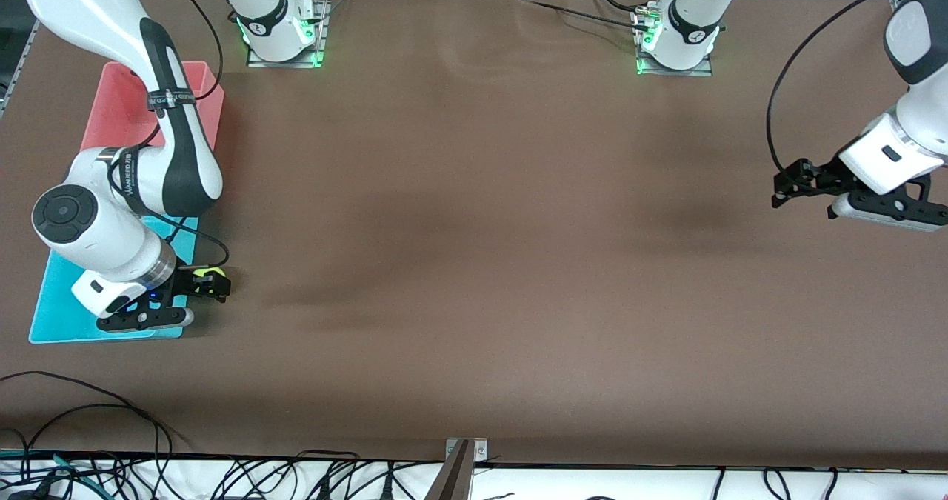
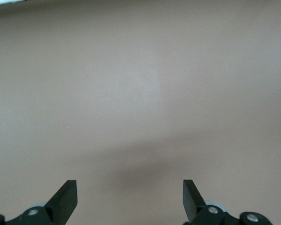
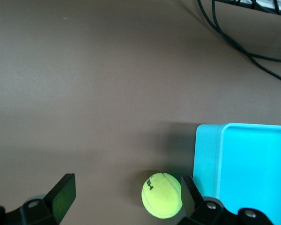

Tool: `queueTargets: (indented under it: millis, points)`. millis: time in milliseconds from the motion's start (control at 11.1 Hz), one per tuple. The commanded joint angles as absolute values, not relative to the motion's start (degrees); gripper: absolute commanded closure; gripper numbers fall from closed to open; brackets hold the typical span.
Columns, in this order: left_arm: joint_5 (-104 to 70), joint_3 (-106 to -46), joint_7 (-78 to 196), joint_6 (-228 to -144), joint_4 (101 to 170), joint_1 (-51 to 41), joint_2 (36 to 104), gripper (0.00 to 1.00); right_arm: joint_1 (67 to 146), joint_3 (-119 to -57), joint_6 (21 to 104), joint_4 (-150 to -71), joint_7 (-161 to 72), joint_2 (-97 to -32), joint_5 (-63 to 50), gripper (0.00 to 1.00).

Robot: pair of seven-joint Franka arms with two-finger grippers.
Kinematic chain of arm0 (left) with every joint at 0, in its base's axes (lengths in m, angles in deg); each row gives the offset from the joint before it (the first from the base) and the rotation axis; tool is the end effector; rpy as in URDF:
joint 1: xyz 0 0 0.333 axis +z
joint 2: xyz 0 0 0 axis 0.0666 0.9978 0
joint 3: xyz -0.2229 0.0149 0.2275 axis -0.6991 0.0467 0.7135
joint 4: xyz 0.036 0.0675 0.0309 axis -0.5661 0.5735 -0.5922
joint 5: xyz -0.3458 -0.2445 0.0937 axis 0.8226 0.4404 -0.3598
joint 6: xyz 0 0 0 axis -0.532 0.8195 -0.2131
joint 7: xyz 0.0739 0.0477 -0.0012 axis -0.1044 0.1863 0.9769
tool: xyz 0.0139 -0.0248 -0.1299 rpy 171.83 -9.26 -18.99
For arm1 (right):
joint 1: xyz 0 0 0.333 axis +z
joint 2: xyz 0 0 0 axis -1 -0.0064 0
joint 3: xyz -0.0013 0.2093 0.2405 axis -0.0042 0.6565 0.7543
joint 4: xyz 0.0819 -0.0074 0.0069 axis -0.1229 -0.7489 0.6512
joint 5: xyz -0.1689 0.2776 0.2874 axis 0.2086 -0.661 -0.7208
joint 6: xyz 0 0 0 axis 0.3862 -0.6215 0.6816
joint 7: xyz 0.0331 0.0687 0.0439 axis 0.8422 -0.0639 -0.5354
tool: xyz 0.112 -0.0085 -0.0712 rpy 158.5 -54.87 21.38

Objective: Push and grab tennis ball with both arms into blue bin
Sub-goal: 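Grasp the tennis ball with the right gripper beside the blue bin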

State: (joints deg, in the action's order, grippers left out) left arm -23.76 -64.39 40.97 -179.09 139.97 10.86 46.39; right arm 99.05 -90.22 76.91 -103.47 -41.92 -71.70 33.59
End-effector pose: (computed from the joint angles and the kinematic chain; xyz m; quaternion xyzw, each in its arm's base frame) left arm 0.6217 0.0004 0.4836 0.9950 -0.0913 0.0354 0.0185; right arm 0.7420 0.0324 0.2906 0.9940 0.0658 0.0671 0.0553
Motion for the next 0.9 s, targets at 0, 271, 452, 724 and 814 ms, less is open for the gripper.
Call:
queueTargets:
  millis: [0,271,452,724,814]
  points:
    - [-26.80,-68.57,40.25,-177.38,139.41,11.02,44.04,0.00,99.13,-90.40,76.17,-105.22,-42.25,-72.50,34.87,0.00]
    - [-26.90,-68.85,38.94,-176.50,139.32,11.64,42.90,0.00,98.34,-90.57,76.95,-108.29,-43.74,-73.99,35.14,0.00]
    - [-26.81,-68.41,37.45,-176.50,139.23,11.64,42.90,0.00,98.42,-90.66,81.24,-111.80,-43.83,-74.00,35.22,0.00]
    - [-26.81,-68.24,37.00,-174.84,138.62,11.73,42.81,0.00,98.42,-90.57,89.50,-115.59,-43.57,-74.34,35.22,0.00]
    - [-26.81,-68.06,36.74,-174.22,138.27,12.34,42.90,0.00,98.42,-90.57,90.66,-116.65,-43.48,-74.35,35.22,0.00]
